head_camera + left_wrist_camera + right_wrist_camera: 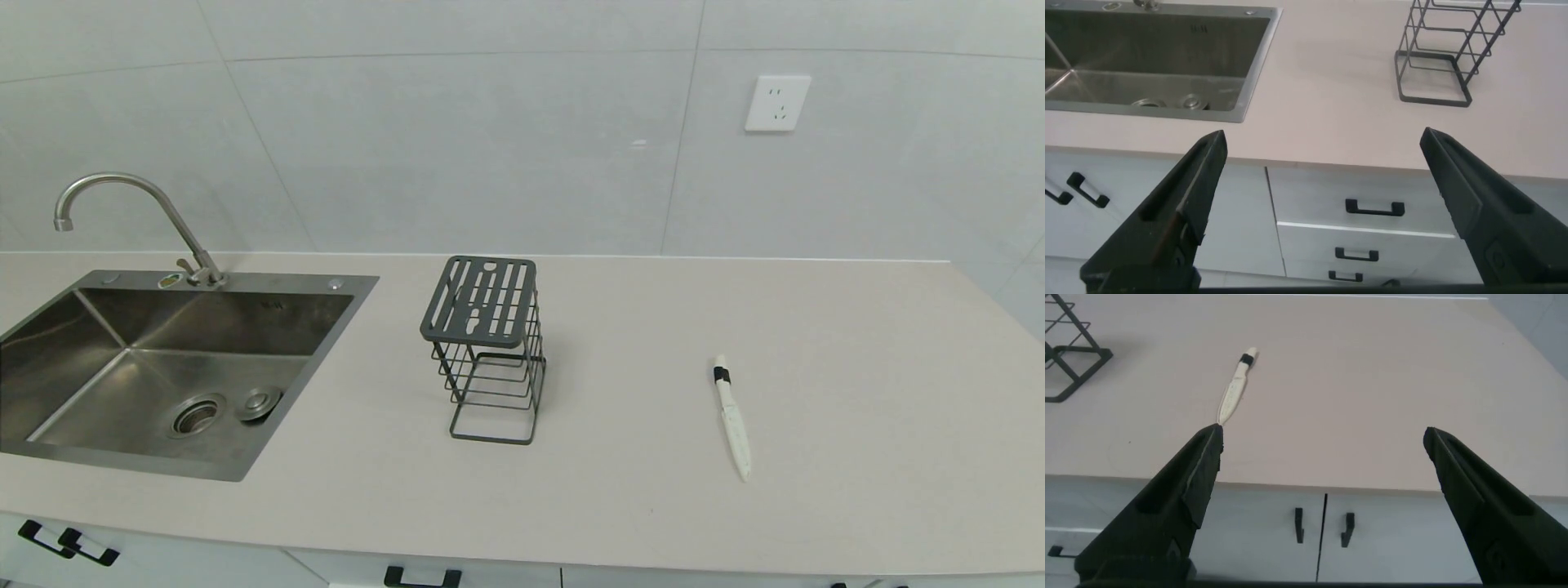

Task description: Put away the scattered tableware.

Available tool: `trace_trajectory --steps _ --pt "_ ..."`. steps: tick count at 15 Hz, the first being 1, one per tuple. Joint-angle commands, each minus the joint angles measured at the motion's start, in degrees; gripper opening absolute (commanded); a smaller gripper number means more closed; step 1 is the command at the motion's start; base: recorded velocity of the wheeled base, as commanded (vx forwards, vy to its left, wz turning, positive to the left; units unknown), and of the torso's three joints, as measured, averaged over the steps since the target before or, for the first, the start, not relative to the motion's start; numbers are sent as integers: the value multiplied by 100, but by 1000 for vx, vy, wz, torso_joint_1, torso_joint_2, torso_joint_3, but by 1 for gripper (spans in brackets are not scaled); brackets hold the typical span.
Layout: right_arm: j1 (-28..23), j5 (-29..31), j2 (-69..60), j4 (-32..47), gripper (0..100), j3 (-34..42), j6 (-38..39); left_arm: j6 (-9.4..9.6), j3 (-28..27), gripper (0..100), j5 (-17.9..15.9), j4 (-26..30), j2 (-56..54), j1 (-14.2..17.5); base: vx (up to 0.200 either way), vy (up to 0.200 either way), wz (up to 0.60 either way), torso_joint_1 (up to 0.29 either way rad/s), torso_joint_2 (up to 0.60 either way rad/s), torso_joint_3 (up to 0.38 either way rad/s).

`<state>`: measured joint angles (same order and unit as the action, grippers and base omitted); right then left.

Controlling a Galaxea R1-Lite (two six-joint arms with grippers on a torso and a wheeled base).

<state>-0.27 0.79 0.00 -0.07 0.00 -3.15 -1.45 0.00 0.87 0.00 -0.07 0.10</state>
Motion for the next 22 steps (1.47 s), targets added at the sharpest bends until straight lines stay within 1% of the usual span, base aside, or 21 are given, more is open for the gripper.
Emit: trace_trajectory --steps 1,3,5,6,7,8,9,10,11,12,13,16,17,19,21,22 --pt "0 0 9 -10 100 0 -28 -4 0 100 1 -9 7 -1 0 0 0 0 0 0" --pt "0 0 9 -72 100 0 7 4 0 100 1 -9 7 -1 0 0 0 0 0 0" --pt "0 -18 9 -599 100 0 33 4 0 100 72 -9 7 -1 0 0 0 0 0 0" --pt "0 -35 9 -1021 100 0 7 40 0 100 72 0 7 -1 0 0 0 0 0 0" --pt "0 -97 9 -1179 100 0 -37 119 0 100 72 9 7 -1 0 0 0 0 0 0" --pt "9 -413 105 -1144 100 -26 -55 163 -9 100 72 9 7 -1 0 0 0 0 0 0" --pt "0 -624 246 -1118 100 -70 -63 163 -9 100 72 9 7 -1 0 0 0 0 0 0" --pt "9 -1222 773 -1021 100 -352 -63 163 -9 100 63 9 7 -1 0 0 0 0 0 0" --pt "9 -1503 1178 -863 100 -519 -63 154 0 100 63 0 7 -1 0 0 0 0 0 0" --pt "9 -1626 1380 -792 100 -589 -63 154 0 100 63 0 7 -1 0 0 0 0 0 0" --pt "27 -1890 1934 -757 100 -668 -72 163 -9 100 63 0 7 -1 0 0 0 0 0 0" --pt "203 -2118 2760 -784 100 -782 -63 171 -9 100 54 9 7 -1 0 0 0 0 0 0" --pt "440 -2127 3428 -872 100 -1020 -72 171 -9 100 45 9 7 -1 0 0 0 0 0 0" --pt "809 -2127 4500 -1460 100 -1248 -116 171 -9 100 45 9 7 -1 0 0 0 0 0 0" --pt "835 -2136 5493 -2287 100 -1213 -301 163 -9 100 45 9 7 -1 0 0 0 0 0 0" --pt "844 -2153 5880 -2559 100 -1222 -327 163 -9 100 45 9 7 -1 0 0 0 0 0 0"
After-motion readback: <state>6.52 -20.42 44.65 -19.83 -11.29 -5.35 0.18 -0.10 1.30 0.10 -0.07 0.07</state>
